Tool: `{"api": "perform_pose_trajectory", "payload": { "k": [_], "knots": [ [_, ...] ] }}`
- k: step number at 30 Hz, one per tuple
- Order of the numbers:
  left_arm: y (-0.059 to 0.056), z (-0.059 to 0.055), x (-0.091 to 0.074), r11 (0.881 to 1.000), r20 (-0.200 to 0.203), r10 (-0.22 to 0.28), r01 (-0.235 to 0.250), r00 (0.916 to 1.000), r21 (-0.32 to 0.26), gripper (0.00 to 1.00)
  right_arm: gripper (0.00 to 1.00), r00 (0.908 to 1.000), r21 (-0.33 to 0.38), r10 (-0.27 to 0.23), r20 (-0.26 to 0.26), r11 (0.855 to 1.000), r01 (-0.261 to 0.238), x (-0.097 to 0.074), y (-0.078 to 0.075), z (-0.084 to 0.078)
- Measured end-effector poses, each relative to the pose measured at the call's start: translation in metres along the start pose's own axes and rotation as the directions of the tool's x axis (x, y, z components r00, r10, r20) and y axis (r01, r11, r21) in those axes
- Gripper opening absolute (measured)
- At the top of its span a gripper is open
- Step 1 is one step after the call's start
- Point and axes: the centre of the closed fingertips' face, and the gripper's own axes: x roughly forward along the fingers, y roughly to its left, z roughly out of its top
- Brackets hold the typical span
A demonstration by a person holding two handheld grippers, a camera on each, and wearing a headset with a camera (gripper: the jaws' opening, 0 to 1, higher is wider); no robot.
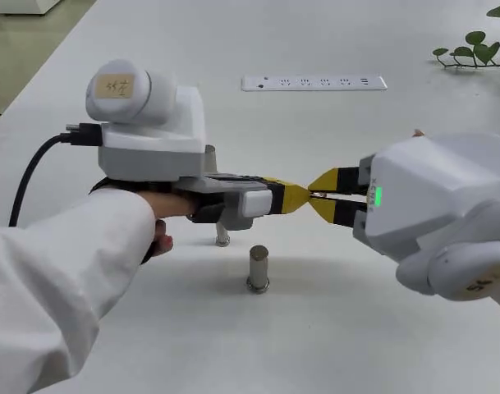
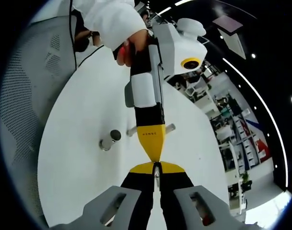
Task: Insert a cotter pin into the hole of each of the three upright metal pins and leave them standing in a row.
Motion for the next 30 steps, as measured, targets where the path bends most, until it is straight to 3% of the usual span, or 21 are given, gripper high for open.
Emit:
{"api": "perform_pose_trajectory", "payload": {
  "k": [10, 15, 19, 22, 27, 28, 30],
  "knots": [
    [0.001, -0.001, -0.003, 1.0, -0.001, 0.005, -0.005, 1.0, -0.007, 0.0, 0.0, 0.9997, 0.039, 0.017, 0.015, 0.999, -0.018, 0.002, 0.003, 0.0],
    [0.004, 0.003, -0.011, 1.0, 0.027, 0.01, -0.01, 0.9996, -0.012, 0.0, 0.0, 0.9992, 0.087, 0.026, 0.03, 0.996, -0.029, 0.0, 0.004, -0.003],
    [0.006, 0.004, -0.016, 1.0, 0.037, 0.016, -0.015, 0.9992, -0.013, 0.0, 0.06, 0.9995, 0.113, 0.016, 0.028, 0.993, -0.019, -0.002, 0.003, -0.007],
    [0.008, 0.006, -0.021, 1.0, 0.047, 0.02, -0.02, 0.9987, -0.002, 0.0, 0.08, 0.9987, 0.176, 0.023, 0.045, 0.984, -0.031, -0.004, 0.004, -0.008],
    [0.007, 0.008, -0.028, 0.995, 0.056, 0.016, -0.021, 0.9983, 0.094, 0.0, 0.1, 0.9974, 0.218, 0.019, 0.07, 0.975, -0.034, -0.01, 0.003, -0.008],
    [0.007, 0.008, -0.029, 0.995, 0.055, 0.015, -0.021, 0.9984, 0.099, 0.0, 0.11, 0.9945, 0.273, 0.029, 0.101, 0.96, -0.056, -0.01, 0.005, -0.005],
    [0.007, 0.008, -0.031, 0.993, 0.055, 0.016, -0.022, 0.9983, 0.113, 0.0, 0.11, 0.9922, 0.309, 0.042, 0.117, 0.948, -0.077, -0.013, 0.005, -0.008]
  ]
}}
